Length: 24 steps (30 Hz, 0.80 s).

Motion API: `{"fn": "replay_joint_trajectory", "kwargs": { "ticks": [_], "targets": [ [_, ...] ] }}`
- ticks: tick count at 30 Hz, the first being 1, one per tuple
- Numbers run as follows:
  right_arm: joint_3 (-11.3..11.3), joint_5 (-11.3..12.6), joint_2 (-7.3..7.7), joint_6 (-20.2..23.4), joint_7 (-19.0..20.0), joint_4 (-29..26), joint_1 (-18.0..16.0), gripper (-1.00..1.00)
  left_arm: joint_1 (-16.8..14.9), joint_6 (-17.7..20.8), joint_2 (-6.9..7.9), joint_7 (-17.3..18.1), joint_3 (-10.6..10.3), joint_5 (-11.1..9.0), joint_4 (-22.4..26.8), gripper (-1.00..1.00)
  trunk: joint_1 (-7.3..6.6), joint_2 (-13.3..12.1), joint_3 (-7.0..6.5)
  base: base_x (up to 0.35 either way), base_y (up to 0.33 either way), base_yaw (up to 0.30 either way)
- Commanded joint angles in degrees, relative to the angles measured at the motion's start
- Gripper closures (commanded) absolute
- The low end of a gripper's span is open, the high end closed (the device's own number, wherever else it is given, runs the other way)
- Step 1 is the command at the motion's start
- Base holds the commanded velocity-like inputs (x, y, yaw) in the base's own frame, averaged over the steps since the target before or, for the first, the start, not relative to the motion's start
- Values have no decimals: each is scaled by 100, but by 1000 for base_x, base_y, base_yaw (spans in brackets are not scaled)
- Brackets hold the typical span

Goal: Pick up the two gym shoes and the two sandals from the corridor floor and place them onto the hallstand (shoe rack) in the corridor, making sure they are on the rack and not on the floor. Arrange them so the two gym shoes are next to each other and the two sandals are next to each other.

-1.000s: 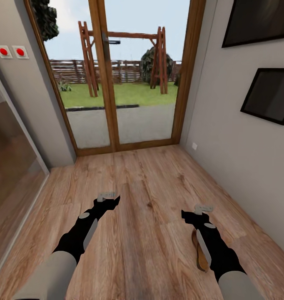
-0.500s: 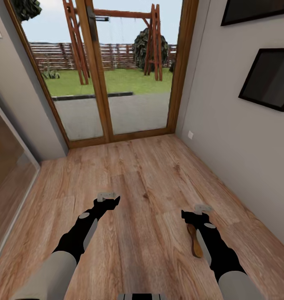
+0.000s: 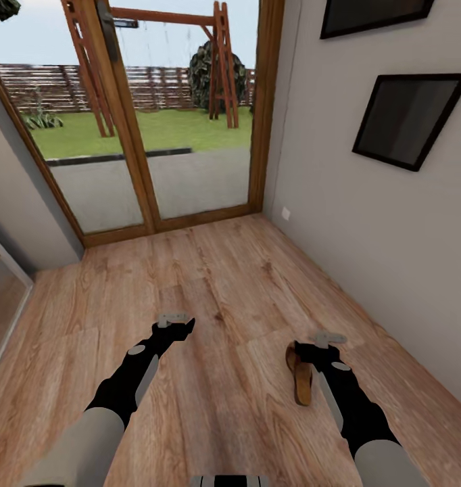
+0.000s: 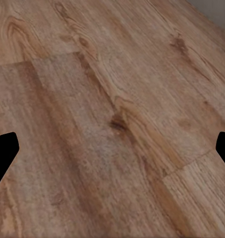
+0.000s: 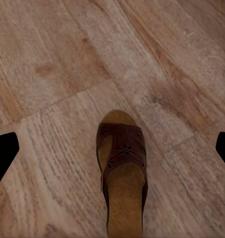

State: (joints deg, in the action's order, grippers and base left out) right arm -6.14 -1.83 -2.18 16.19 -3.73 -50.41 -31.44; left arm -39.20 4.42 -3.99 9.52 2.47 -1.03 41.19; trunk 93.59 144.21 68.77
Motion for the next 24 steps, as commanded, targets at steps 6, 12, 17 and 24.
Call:
{"fn": "replay_joint_trajectory", "kwargs": {
  "ticks": [6, 12, 17, 24],
  "targets": [
    [-10, -19, -5, 33, -5, -11, -2, -100, 0, 44, -5, 39, 26, -11, 11, -100, -1, 2, 9, -33, -28, -62],
    [-10, -19, -4, 33, -5, -12, -2, -100, 0, 41, -5, 41, 28, -11, 14, -100, -1, 2, 10, -120, -101, -15],
    [-10, -19, -4, 33, -5, -12, -2, -100, 0, 41, -5, 41, 26, -11, 19, -100, -1, 2, 11, -13, -11, -1],
    [-10, -27, -7, 33, -5, -12, -2, -100, 0, 41, -5, 41, 26, -11, 16, -100, 12, 9, 130, -1, -1, 0]
  ]
}}
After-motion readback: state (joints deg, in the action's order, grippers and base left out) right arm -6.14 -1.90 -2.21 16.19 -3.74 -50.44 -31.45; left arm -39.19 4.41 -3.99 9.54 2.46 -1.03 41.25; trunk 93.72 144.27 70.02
